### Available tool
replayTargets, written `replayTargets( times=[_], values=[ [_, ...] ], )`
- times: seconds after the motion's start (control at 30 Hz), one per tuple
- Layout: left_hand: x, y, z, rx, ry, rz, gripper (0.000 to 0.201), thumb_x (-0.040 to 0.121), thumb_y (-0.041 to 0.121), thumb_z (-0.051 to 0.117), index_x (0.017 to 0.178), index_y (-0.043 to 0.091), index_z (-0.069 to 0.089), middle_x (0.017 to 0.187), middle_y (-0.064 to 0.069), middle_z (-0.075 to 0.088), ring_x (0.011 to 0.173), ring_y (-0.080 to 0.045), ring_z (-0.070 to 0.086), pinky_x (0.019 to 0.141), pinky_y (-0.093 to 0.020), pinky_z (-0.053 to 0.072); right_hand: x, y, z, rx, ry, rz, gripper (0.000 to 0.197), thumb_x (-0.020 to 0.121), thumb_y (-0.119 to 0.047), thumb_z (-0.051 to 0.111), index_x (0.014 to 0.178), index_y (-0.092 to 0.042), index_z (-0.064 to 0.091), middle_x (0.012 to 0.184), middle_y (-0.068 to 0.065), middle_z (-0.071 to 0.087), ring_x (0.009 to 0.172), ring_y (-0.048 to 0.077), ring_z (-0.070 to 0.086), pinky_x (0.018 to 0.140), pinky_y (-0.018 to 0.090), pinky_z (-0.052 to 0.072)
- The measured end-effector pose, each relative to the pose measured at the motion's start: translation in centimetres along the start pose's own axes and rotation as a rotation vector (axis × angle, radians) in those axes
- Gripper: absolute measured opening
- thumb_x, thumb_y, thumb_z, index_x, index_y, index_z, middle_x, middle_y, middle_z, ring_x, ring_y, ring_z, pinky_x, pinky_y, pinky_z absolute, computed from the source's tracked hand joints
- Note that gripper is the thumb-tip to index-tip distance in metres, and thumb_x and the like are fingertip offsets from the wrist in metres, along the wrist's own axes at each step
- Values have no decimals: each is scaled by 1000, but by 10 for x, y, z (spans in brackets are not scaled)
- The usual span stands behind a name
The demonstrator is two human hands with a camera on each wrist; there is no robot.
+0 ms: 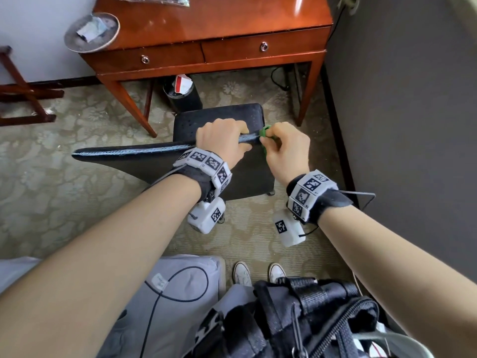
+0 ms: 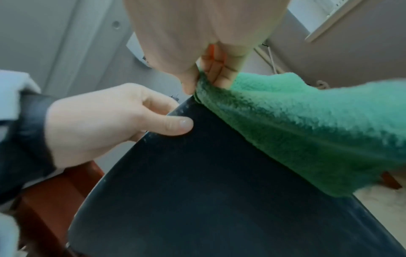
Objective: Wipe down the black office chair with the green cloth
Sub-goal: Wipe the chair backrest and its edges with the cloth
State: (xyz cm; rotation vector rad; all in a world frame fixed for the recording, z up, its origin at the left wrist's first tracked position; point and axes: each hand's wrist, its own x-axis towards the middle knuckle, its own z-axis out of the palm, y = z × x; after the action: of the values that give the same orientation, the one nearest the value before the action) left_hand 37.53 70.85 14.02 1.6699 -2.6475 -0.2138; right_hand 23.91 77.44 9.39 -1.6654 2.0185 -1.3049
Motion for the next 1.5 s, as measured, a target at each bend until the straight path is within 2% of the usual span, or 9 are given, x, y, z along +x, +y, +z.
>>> replayTargets(
  times=[0.1,0.23,0.43,0.53,0.83,1.0,1.13,1.33,1.5],
  values=[
    [0,1,-1,2,-13,7,29,89,51,66,113,35,66,104,3,69,99,-29,62,77,-37,42,9,7,-5,-10,13,84,9,82,-15,71,76,-12,65,71,-8,56,65,9,48,65,20,35],
    [2,4,0,-8,-5,4,28,89,50,66,113,35,67,105,4,69,99,-29,62,76,-36,40,24,20,-14,-3,84,277,20,82,-24,71,68,-11,62,58,-8,49,59,12,46,65,33,45],
    [5,8,2,-1,4,-7,24,88,44,65,111,36,65,108,1,69,102,-33,62,79,-40,43,6,-7,7,-21,-23,3,10,81,-14,72,76,-10,64,76,0,64,68,17,56,65,30,45],
    [6,7,0,-21,4,-9,25,88,44,65,111,37,66,107,0,69,103,-33,62,80,-39,42,10,-7,6,8,-9,8,9,78,-13,73,74,-9,66,73,3,64,67,19,58,64,31,46],
    [9,11,2,-62,-17,-9,27,89,50,66,110,34,68,101,1,69,99,-30,63,78,-35,41,26,15,-15,41,121,424,16,84,-22,72,70,-20,64,57,-11,51,59,10,48,63,20,35],
    [9,13,1,-26,-2,-8,24,88,48,66,108,34,67,100,1,68,98,-31,62,75,-35,38,15,1,-2,5,83,193,6,81,-15,70,77,-13,69,75,-3,66,71,16,61,73,31,50],
    [8,10,2,-13,15,-15,12,87,31,61,98,29,65,93,-1,67,93,-35,63,69,-35,37,10,-16,17,-13,14,-5,6,75,-8,73,74,-7,67,74,6,66,67,24,62,63,34,49],
    [10,-16,-10,-15,-71,66,38,85,56,66,119,38,65,111,3,69,103,-29,63,80,-38,48,30,10,-11,-30,-24,143,9,80,-18,73,75,-14,67,62,-9,53,60,12,50,64,22,38],
    [-2,-64,-17,30,-52,3,46,81,65,66,117,36,68,112,7,70,103,-25,64,82,-36,50,38,14,-14,-93,-30,165,8,81,-21,70,76,-15,67,69,-1,63,66,19,58,65,24,41]
  ],
)
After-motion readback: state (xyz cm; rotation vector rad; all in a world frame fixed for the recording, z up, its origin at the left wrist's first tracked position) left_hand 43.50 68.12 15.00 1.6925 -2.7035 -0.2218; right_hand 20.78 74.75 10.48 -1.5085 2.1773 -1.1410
